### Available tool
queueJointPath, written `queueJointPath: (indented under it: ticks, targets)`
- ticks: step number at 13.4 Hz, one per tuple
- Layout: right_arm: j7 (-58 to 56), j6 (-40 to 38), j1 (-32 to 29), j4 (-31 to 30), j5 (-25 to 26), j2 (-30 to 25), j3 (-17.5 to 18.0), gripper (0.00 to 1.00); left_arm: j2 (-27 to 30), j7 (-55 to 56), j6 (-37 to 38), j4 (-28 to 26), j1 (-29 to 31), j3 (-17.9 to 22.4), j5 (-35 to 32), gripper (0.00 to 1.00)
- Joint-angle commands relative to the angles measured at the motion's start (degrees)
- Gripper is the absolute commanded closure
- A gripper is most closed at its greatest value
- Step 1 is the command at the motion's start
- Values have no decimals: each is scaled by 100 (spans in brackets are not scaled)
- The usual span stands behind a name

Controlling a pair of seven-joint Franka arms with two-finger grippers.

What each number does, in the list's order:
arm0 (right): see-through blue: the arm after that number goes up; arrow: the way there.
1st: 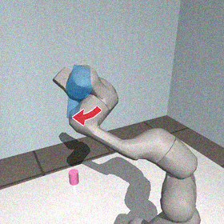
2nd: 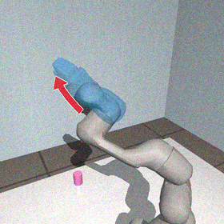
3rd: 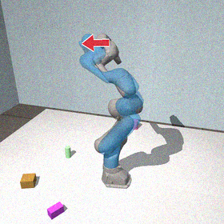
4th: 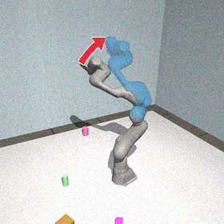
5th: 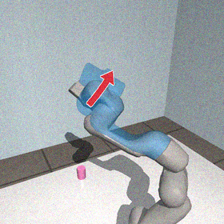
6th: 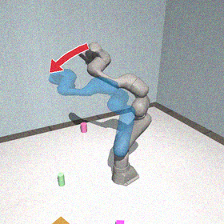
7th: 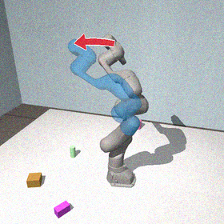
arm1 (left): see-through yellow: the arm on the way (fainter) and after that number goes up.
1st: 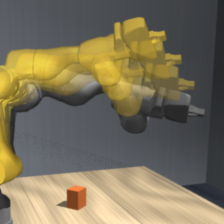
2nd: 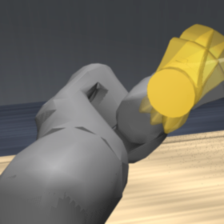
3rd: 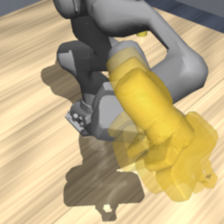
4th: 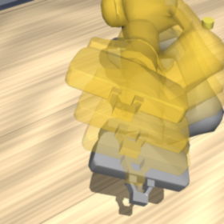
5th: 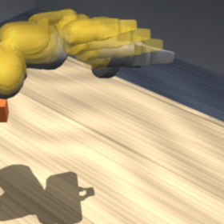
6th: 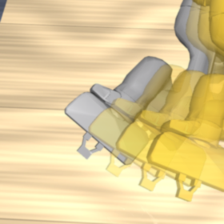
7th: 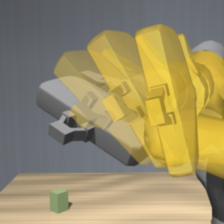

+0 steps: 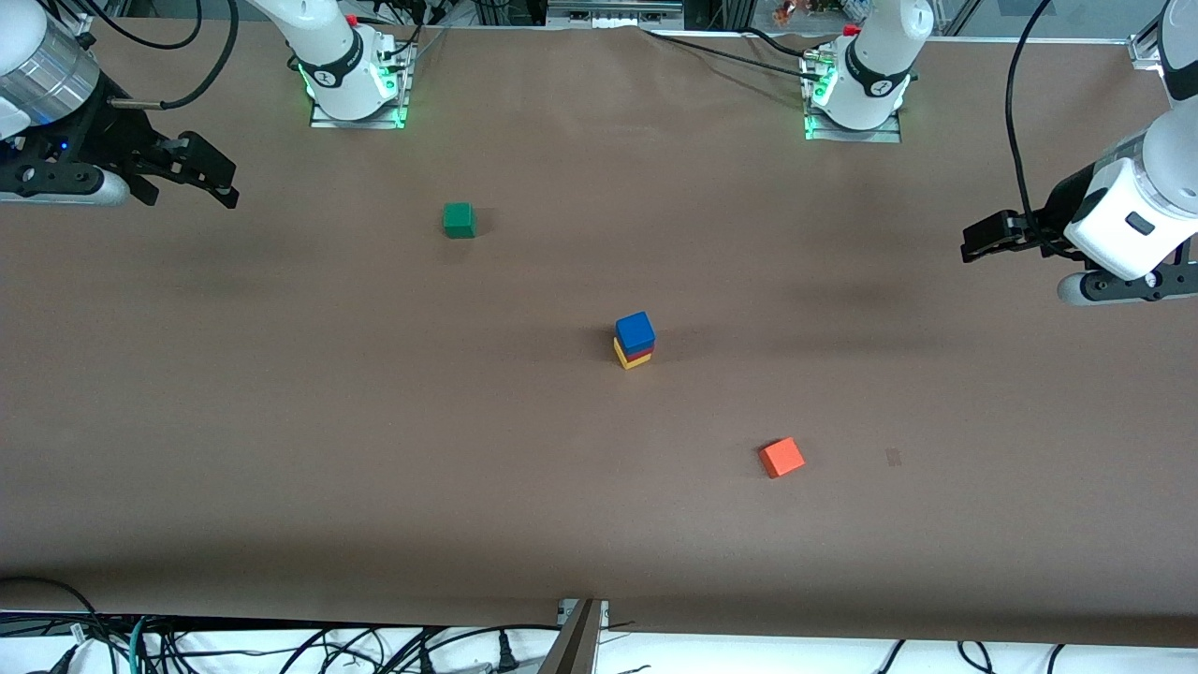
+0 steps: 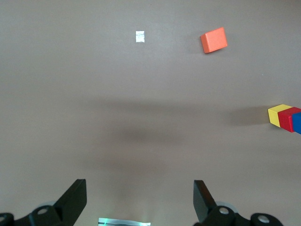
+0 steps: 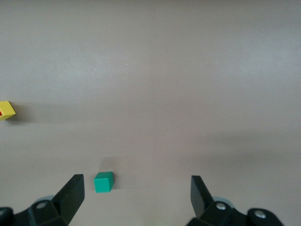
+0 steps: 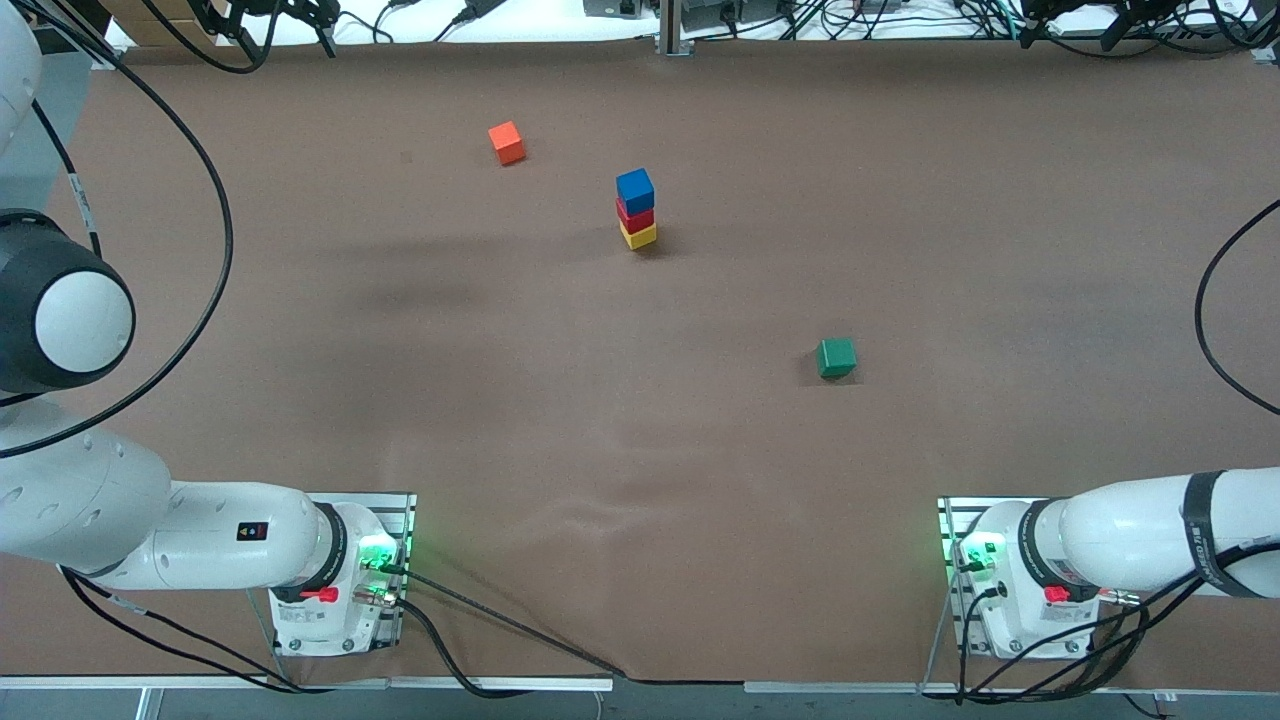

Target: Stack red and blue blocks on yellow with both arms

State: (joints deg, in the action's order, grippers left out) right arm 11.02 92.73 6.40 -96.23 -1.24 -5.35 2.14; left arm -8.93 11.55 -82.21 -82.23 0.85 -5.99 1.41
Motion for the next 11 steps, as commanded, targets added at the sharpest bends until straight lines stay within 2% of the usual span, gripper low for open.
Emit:
queueJointPath:
  ticks: [1, 9, 11]
  targets:
    - [-56, -133, 45, 192, 72, 78, 15, 0, -65, -153, 12, 137, -6, 19, 52, 0]
    - [-38, -212, 63, 166, 72, 166, 15, 0, -74, -144, 20, 137, -15, 19, 96, 0]
    - [5, -194, 255, 183, 89, 166, 6, 0, -74, -144, 20, 145, -6, 19, 105, 0]
